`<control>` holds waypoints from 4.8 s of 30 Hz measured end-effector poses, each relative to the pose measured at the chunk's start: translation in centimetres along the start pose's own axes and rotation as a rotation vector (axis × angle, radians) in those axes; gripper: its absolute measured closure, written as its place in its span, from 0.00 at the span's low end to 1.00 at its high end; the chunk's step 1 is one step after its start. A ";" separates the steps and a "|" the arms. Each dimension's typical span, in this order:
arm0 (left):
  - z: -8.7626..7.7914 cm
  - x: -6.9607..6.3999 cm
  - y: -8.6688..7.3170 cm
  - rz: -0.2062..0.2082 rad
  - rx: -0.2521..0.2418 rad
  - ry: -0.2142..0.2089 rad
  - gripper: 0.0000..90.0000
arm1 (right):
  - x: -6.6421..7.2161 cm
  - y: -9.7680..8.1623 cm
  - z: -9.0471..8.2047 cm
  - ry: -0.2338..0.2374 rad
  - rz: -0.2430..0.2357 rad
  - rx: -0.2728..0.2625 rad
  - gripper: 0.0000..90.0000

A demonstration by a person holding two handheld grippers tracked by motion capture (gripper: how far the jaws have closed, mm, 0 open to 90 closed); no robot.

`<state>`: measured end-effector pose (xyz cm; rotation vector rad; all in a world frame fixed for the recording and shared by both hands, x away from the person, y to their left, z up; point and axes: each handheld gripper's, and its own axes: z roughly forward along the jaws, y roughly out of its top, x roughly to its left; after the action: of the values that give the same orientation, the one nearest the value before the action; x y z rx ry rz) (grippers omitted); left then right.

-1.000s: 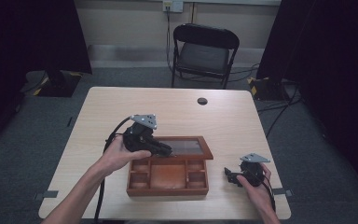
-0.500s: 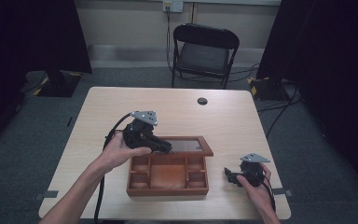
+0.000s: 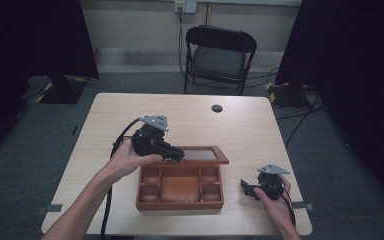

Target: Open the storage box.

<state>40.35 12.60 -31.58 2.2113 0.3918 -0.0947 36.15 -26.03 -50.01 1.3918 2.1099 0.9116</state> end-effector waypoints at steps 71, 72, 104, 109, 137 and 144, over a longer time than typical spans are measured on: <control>-0.4 0.4 0.7 0.000 0.002 0.013 0.92 | 0.0 0.0 0.0 0.001 0.000 -0.001 0.13; -0.4 0.4 0.7 -0.003 0.000 0.012 0.92 | 0.0 0.0 0.0 0.001 -0.001 -0.001 0.13; -0.4 0.2 0.8 0.005 0.007 0.023 0.92 | 0.0 0.0 0.0 0.000 -0.001 -0.001 0.13; -0.3 0.2 0.8 0.007 0.009 0.022 0.92 | 0.0 0.0 0.0 0.000 -0.001 -0.001 0.13; -0.2 0.1 0.8 0.017 0.025 0.020 0.92 | 0.0 0.0 0.0 0.001 -0.001 0.000 0.13; -0.3 0.0 1.0 0.023 0.037 0.030 0.92 | 0.0 0.0 0.0 0.001 -0.001 -0.001 0.13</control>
<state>40.66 12.26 -30.65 2.2558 0.3837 -0.0574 36.17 -26.02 -50.01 1.3903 2.1105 0.9123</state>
